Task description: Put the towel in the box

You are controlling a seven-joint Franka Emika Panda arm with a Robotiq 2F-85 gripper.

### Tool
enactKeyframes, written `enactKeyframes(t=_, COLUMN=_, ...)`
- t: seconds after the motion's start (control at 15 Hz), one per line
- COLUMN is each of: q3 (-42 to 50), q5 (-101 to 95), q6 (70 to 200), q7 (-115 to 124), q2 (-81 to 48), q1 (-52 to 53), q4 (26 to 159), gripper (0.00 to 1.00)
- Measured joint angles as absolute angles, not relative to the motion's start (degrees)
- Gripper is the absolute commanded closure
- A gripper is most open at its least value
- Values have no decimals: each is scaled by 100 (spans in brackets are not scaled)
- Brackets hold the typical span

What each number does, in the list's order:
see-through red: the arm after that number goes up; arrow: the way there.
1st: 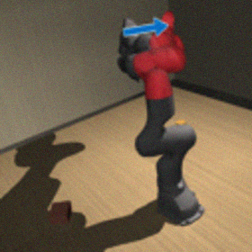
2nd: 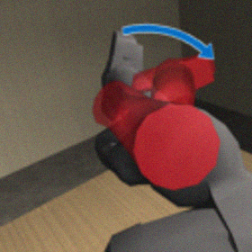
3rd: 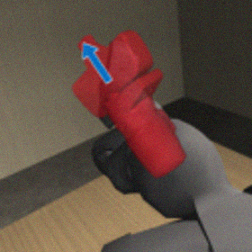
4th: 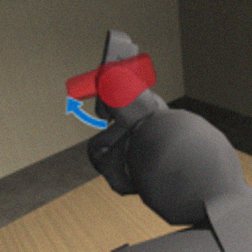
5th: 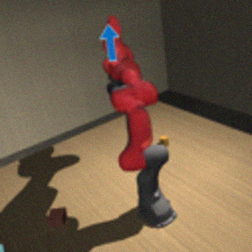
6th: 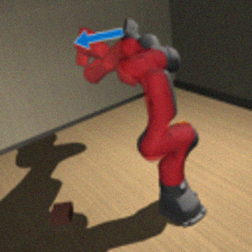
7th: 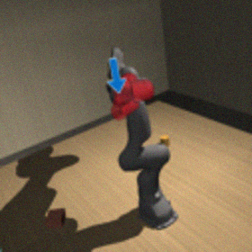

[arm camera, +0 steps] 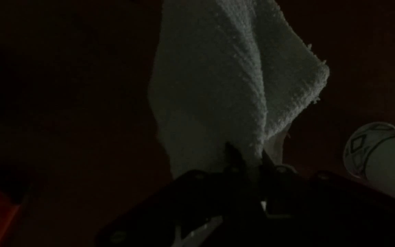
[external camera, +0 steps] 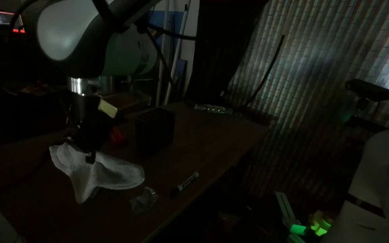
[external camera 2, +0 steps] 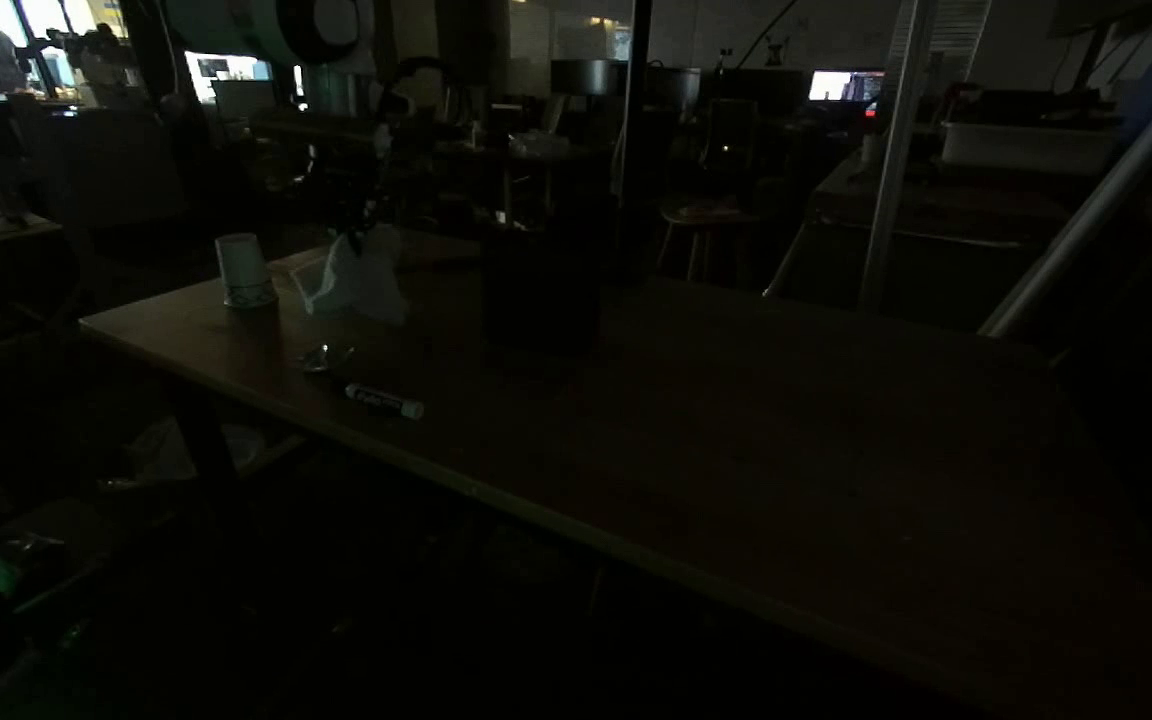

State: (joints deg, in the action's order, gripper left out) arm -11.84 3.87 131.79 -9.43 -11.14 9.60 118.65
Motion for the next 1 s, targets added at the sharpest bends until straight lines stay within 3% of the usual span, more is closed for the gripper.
enactKeyframes(t=0.53, q3=-668, q5=-188, q6=12703, q7=-570, q2=194, q1=645, q4=11960, gripper=97)
enactKeyframes(t=1.0, q3=-93, q5=-464, q6=12609, q7=-917, q2=-119, q1=76, q4=11497, gripper=97)
